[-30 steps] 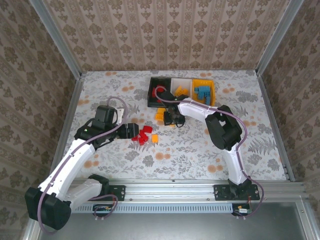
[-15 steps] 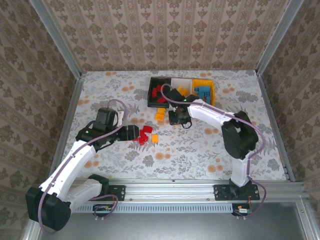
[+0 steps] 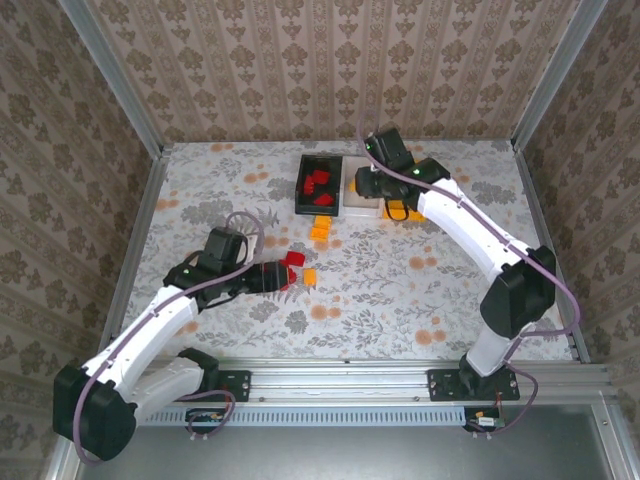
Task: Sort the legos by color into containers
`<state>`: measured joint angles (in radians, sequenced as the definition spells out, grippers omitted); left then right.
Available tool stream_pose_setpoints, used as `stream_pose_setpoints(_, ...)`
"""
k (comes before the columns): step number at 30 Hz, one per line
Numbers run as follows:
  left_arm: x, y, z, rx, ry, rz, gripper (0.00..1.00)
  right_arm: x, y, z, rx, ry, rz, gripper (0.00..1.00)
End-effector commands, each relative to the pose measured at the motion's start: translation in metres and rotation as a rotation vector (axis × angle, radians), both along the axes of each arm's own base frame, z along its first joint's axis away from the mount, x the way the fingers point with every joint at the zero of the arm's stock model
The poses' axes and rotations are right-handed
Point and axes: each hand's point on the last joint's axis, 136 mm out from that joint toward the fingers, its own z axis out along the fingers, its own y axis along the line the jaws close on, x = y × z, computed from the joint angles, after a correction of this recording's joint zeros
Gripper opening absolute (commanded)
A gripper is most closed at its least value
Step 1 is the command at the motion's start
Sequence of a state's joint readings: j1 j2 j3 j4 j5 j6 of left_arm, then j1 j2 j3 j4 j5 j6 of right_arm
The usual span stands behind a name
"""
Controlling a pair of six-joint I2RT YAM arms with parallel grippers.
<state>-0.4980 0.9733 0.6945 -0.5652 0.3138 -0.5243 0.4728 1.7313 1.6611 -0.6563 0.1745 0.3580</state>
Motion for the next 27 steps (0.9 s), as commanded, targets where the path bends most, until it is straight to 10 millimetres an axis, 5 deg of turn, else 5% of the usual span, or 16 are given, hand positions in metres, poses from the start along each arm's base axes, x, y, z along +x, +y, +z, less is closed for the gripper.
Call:
stream_pose_setpoints(1,0.0,-0.006,-0.001,-0.018,0.008,0.005,0.77,0.043,-0.012,-0.025,-0.058,-0.033,-0.042,0.34)
stream_pose_setpoints(7,-0.009,-0.018,-0.013,0.011,0.029,-0.039,0.78,0.091,-0.011,-0.084,0.025,0.116,-0.082,0.33)
stream_pose_setpoints(15,-0.013,-0.034,-0.03,0.061,0.05,-0.086,0.78,0.106,0.0,-0.115,0.027,0.176,-0.076,0.4)
stream_pose_setpoints(20,-0.012,-0.045,-0.035,0.085,0.061,-0.121,0.79,0.103,-0.002,-0.111,0.027,0.182,-0.072,0.65)
stream_pose_setpoints(27,-0.006,-0.067,-0.038,0.137,0.058,-0.159,0.79,0.08,0.003,-0.065,0.125,0.147,-0.048,0.68)
